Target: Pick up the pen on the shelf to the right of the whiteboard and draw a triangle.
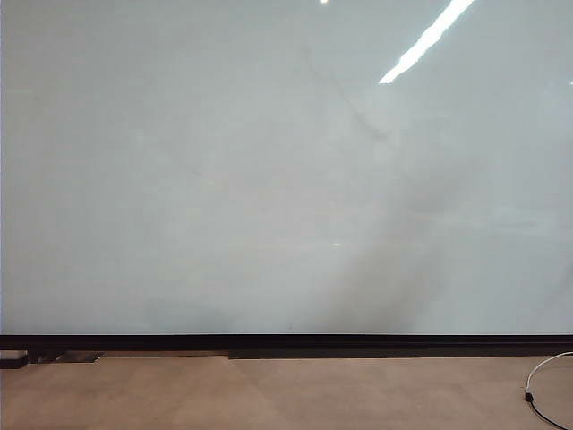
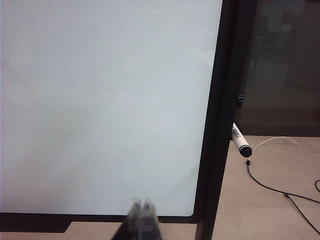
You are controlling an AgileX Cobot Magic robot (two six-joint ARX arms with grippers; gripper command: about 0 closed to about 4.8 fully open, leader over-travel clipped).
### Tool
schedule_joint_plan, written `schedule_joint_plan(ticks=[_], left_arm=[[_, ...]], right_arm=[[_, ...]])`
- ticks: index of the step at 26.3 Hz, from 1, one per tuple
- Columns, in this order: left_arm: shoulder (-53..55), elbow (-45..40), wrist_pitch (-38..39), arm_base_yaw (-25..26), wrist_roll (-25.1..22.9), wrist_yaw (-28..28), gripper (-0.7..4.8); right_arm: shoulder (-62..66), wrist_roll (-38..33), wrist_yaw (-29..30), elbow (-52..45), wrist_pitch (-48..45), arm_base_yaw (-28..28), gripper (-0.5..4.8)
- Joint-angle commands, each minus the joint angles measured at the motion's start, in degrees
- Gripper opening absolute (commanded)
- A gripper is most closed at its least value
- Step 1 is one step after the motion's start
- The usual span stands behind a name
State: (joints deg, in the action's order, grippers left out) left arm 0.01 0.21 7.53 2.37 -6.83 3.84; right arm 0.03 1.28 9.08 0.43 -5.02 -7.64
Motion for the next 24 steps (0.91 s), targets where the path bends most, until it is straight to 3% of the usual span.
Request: schedule_joint_plan(ticks=[1, 13, 16, 18, 24], left_arm=[[0.0, 0.2, -0.5, 0.0, 0.0, 0.0, -0.05], [0.0, 0.2, -0.5, 0.0, 0.0, 0.0, -0.05], [0.0, 0.2, -0.5, 0.0, 0.0, 0.0, -0.05], [0.0, 0.2, -0.5, 0.0, 0.0, 0.0, -0.05], [0.0, 0.2, -0.5, 0.0, 0.0, 0.0, -0.05]], right_arm=[[0.0, -0.2, 0.0, -0.4, -0.6, 0.0, -0.08], [0.0, -0.3, 0.1, -0.4, -0.8, 0.0, 0.01], [0.0, -6.2, 0.2, -0.4, -1.4, 0.0, 0.01], [0.2, -5.8, -0.1, -0.4, -2.0, 0.0, 0.02], [4.5, -4.5, -1.6, -0.4, -7.1, -0.7, 0.64]])
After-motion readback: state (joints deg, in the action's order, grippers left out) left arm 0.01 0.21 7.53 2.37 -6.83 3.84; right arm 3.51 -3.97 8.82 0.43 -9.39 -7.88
